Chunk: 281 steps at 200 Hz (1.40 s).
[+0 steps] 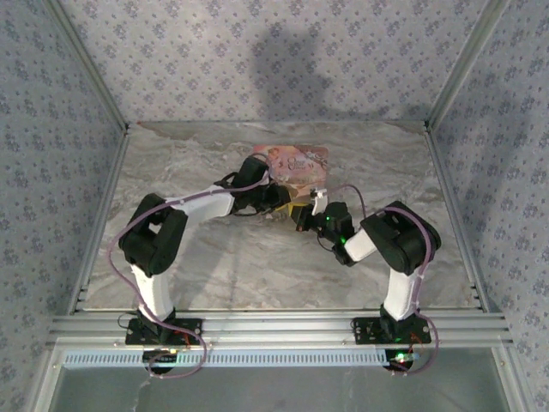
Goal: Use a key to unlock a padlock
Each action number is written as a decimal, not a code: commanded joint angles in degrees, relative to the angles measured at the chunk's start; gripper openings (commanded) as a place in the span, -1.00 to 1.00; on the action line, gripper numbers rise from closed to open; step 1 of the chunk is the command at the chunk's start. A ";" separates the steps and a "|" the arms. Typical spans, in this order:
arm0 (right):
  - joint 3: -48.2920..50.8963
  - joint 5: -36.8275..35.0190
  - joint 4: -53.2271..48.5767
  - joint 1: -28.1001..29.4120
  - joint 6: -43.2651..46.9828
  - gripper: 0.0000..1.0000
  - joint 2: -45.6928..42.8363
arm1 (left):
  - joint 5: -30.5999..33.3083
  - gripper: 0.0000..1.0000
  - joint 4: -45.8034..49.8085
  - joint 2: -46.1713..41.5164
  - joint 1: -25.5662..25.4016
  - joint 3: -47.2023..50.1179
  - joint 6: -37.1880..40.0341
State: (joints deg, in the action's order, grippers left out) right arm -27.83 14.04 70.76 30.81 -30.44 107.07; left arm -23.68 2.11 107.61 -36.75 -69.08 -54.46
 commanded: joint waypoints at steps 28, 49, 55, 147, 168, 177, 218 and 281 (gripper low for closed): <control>1.15 -3.89 2.97 0.22 -5.16 -1.00 2.00 | -4.68 -0.32 -0.96 -1.50 0.03 2.27 1.51; 1.54 -4.45 2.44 0.64 -7.06 -1.00 2.29 | -4.21 -0.22 -1.53 -3.35 0.75 3.87 1.63; 1.65 -4.62 2.41 0.70 -7.50 -1.00 2.36 | -4.02 -0.18 -1.89 -4.10 0.95 4.53 1.63; 1.27 -3.05 -3.31 3.07 -18.55 -1.00 -1.13 | -2.33 0.02 -22.75 -11.68 3.34 20.19 -11.33; 0.68 -2.97 -5.21 3.54 -21.95 -1.00 -2.26 | -2.03 -0.02 -26.81 -10.28 3.35 21.60 -13.72; 0.50 -2.97 -5.84 3.71 -22.99 -1.00 -2.79 | -1.89 -0.03 -28.30 -9.68 3.25 21.99 -14.54; -1.20 -2.15 -9.65 4.00 -26.88 -1.00 -4.14 | -2.25 -0.08 -30.92 -6.93 2.56 21.51 -15.95; -2.19 -1.52 -10.83 4.04 -29.23 -1.00 -4.94 | -1.15 -0.19 -30.02 -3.71 1.95 20.51 -16.71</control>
State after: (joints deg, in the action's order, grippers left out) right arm -28.77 11.42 61.32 34.44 -57.30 103.98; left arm -25.69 -26.70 102.37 -34.30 -47.42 -70.41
